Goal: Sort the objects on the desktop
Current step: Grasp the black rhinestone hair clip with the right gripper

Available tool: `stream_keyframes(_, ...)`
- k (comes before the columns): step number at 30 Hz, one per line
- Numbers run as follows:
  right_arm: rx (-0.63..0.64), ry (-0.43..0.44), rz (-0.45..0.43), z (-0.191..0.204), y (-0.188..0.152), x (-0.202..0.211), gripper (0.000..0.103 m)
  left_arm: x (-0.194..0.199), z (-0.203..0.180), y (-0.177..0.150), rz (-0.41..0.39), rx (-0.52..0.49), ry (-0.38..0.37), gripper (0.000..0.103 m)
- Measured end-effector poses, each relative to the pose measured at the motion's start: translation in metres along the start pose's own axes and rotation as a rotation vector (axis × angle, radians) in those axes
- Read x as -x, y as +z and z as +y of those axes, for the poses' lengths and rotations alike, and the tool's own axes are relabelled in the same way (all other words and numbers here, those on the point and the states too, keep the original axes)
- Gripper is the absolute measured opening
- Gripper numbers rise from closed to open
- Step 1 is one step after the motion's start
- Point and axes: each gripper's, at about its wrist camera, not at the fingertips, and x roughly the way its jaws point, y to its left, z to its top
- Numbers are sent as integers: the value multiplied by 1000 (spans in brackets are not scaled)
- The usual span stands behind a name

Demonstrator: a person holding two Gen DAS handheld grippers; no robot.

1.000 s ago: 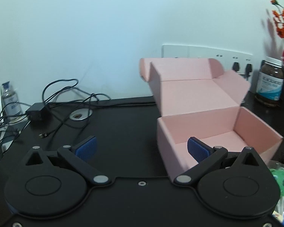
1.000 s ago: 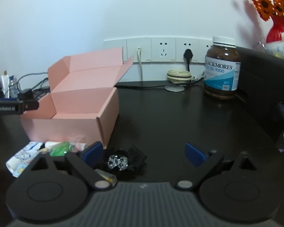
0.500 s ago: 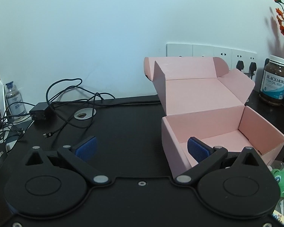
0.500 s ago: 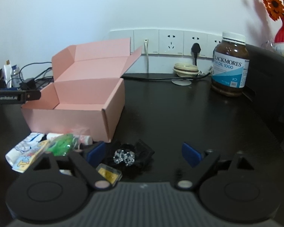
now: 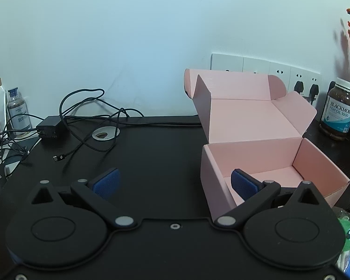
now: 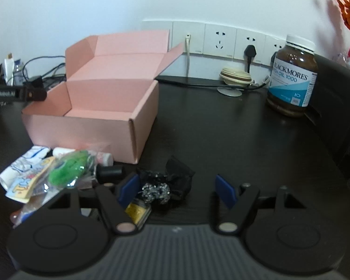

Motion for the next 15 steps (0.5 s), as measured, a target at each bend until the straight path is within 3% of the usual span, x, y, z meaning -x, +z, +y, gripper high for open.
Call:
stream_keyframes(2, -10, -2, 10, -2, 1, -2, 78, 0, -1, -1, 0, -2, -1, 103)
stream_keyframes(4, -40, -3, 36, -6, 2, -5, 100, -1, -2, -1, 7, -7, -2, 103)
stream_keyframes(5, -62, 0, 55, -9, 2, -8, 102, -1, -2, -1, 11, -8, -3, 103)
stream_keyframes(15, -53, 8, 54, -10, 1, -8, 102, -2, -5, -2, 19, -13, -4, 103)
